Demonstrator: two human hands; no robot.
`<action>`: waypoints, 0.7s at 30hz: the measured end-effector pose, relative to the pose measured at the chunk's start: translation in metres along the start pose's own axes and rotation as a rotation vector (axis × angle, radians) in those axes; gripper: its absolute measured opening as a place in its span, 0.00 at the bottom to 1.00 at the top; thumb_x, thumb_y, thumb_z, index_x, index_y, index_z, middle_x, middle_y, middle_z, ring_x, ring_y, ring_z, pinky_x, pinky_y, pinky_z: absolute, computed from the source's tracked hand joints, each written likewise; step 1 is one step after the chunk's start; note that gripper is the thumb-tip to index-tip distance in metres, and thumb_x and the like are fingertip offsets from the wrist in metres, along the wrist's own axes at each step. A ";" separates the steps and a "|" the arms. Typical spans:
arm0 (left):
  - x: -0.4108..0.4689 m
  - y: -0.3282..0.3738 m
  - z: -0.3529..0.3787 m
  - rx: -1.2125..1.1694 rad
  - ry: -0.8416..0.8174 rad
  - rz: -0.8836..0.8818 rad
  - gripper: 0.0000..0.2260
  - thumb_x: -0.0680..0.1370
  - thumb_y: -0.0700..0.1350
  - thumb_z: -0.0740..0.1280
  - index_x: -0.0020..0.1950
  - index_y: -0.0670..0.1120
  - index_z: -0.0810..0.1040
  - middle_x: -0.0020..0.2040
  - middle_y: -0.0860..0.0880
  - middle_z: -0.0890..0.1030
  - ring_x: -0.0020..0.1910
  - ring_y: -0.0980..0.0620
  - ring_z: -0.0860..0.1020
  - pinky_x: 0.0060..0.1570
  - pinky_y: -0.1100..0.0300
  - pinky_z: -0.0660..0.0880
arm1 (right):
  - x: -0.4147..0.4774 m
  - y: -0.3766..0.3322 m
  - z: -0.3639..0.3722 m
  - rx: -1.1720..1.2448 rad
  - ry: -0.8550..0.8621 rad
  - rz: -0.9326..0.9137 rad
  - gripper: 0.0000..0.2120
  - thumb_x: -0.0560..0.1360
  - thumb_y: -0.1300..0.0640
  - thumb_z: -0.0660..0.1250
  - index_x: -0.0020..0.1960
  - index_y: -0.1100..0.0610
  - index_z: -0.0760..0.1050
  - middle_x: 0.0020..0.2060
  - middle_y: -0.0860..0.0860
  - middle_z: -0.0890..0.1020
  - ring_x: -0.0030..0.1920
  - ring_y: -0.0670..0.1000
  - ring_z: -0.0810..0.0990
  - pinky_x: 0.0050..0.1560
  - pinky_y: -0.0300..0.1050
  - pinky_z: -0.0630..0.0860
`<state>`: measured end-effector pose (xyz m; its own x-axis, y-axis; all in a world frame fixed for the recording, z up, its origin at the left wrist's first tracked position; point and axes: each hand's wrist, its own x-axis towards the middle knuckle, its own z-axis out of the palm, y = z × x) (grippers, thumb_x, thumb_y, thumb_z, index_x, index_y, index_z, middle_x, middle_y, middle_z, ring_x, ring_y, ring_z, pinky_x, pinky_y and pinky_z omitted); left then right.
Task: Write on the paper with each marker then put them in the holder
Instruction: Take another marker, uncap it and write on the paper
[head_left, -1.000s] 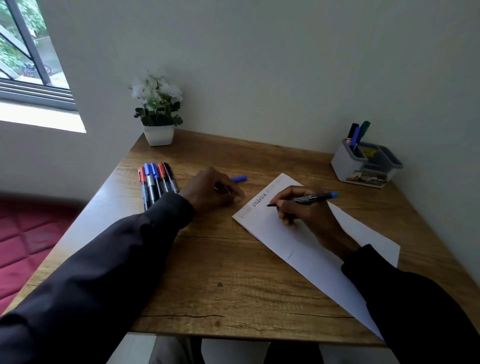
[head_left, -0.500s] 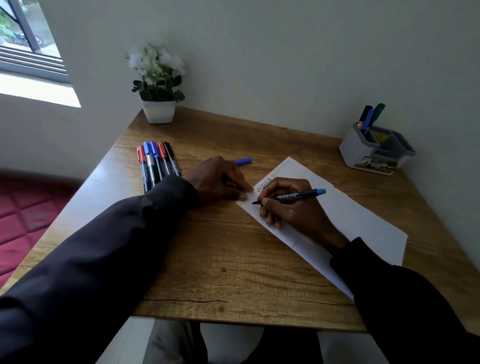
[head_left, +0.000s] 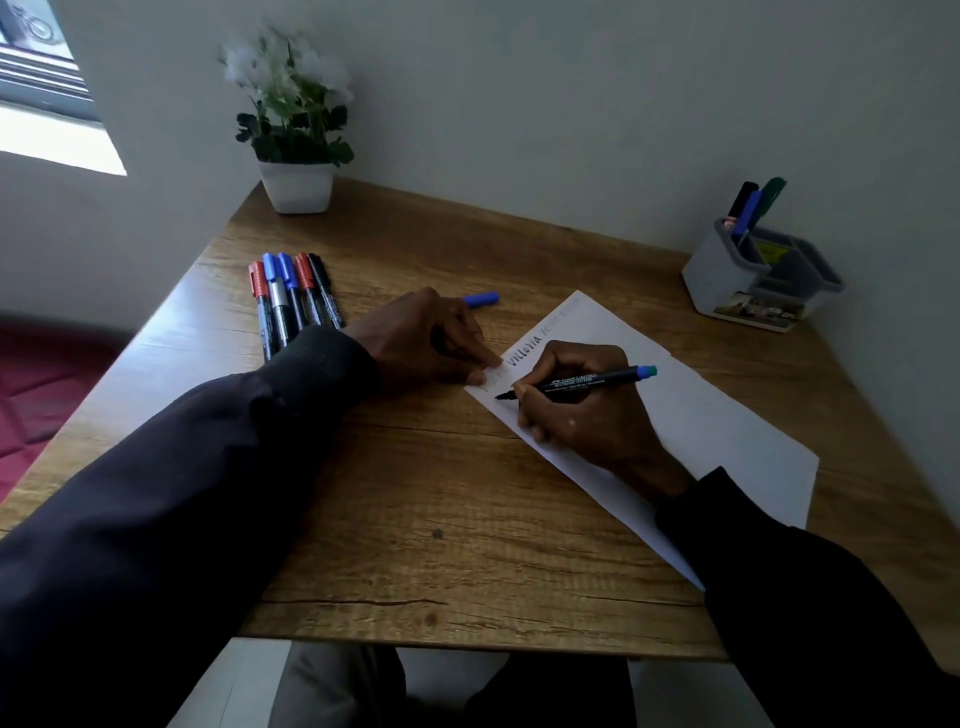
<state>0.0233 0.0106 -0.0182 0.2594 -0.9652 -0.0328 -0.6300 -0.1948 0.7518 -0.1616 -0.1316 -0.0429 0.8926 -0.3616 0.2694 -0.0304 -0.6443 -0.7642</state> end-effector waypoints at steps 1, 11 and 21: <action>0.000 0.000 0.000 -0.004 0.000 -0.001 0.10 0.74 0.43 0.72 0.52 0.55 0.81 0.54 0.61 0.76 0.53 0.63 0.75 0.43 0.80 0.71 | 0.000 -0.001 0.000 -0.015 -0.001 0.025 0.03 0.74 0.60 0.72 0.42 0.57 0.81 0.31 0.56 0.84 0.31 0.53 0.84 0.33 0.44 0.81; 0.000 0.000 0.001 -0.017 -0.001 0.010 0.10 0.73 0.43 0.72 0.52 0.56 0.81 0.53 0.61 0.77 0.53 0.64 0.75 0.44 0.80 0.72 | 0.003 -0.002 0.002 0.022 0.007 -0.133 0.07 0.72 0.54 0.71 0.42 0.58 0.81 0.33 0.54 0.84 0.31 0.48 0.83 0.34 0.54 0.82; 0.000 0.002 0.000 -0.039 -0.019 0.020 0.11 0.73 0.42 0.72 0.50 0.57 0.80 0.51 0.62 0.76 0.53 0.62 0.76 0.44 0.79 0.73 | 0.006 0.011 0.002 0.023 0.044 -0.166 0.15 0.70 0.53 0.72 0.40 0.67 0.81 0.32 0.58 0.83 0.30 0.54 0.83 0.32 0.59 0.81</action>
<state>0.0227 0.0099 -0.0166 0.2334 -0.9719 -0.0298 -0.6059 -0.1694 0.7773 -0.1557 -0.1398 -0.0504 0.8637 -0.2814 0.4181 0.1265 -0.6820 -0.7203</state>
